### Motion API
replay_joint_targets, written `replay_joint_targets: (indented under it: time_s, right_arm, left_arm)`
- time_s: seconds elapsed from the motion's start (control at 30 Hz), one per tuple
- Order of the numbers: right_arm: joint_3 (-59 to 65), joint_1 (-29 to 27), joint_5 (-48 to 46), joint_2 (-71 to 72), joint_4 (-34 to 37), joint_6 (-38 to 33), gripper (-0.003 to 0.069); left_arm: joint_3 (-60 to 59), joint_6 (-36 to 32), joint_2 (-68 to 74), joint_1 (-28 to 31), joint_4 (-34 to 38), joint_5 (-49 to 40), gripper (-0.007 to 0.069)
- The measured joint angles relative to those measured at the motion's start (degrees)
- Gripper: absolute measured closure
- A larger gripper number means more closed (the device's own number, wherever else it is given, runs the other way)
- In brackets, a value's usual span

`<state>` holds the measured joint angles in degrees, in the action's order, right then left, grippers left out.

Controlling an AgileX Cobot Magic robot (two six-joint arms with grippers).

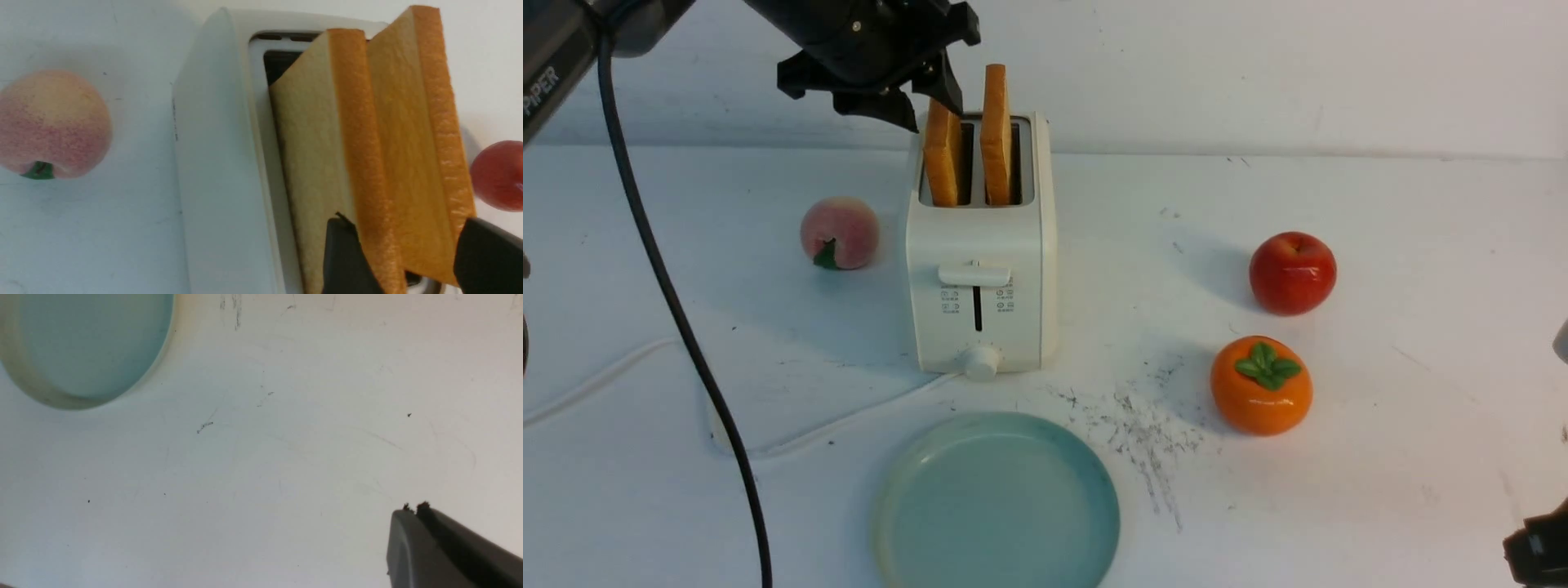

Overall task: Take toasted bread from bread machine on white table place on plate.
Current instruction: 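Reach for a toast slice standing in the toaster with the left gripper, then place the slice of bread on the plate with the left gripper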

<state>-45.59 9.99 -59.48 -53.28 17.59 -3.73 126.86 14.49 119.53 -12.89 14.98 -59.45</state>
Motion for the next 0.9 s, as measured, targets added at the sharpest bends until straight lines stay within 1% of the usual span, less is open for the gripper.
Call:
replay_joint_targets:
  time_s: [0.2, 0.33, 0.4, 0.43, 0.47, 0.57, 0.7, 0.8, 0.9]
  right_arm:
    - [0.00, 0.00, 0.00, 0.00, 0.00, 0.00, 0.0636]
    - [0.00, 0.00, 0.00, 0.00, 0.00, 0.00, 0.0636]
    - [0.00, 0.00, 0.00, 0.00, 0.00, 0.00, 0.0636]
    - [0.00, 0.00, 0.00, 0.00, 0.00, 0.00, 0.0636]
    - [0.00, 0.00, 0.00, 0.00, 0.00, 0.00, 0.0635]
    - [0.00, 0.00, -0.20, 0.00, 0.00, 0.00, 0.0633]
    - [0.00, 0.00, -1.33, 0.00, 0.00, 0.00, 0.0632]
    - [0.00, 0.00, -1.41, 0.00, 0.00, 0.00, 0.0630]
    - [0.00, 0.00, -1.10, 0.00, 0.00, 0.00, 0.0627]
  left_arm:
    - [0.00, -0.08, 2.15, 0.00, -0.48, 0.70, 0.0261]
    - [0.00, -0.25, 3.32, 0.00, 0.00, 1.42, 0.0291]
    - [0.00, -0.34, 3.32, 0.00, 0.00, 1.44, 0.0335]
    - [0.00, -0.34, 3.32, 0.00, 0.00, 1.44, 0.0342]
    - [0.00, -0.46, 3.32, 0.00, 0.00, 1.30, 0.0406]
    - [0.00, -2.74, 2.71, 0.00, -0.72, 0.85, 0.0531]
    - [0.00, -7.21, -0.61, 0.06, -2.94, 0.27, 0.0538]
    - [0.00, -8.07, -5.91, 0.20, -4.99, 1.08, 0.0538]
    - [0.06, -8.40, -14.59, 0.59, -6.09, 1.37, 0.0538]
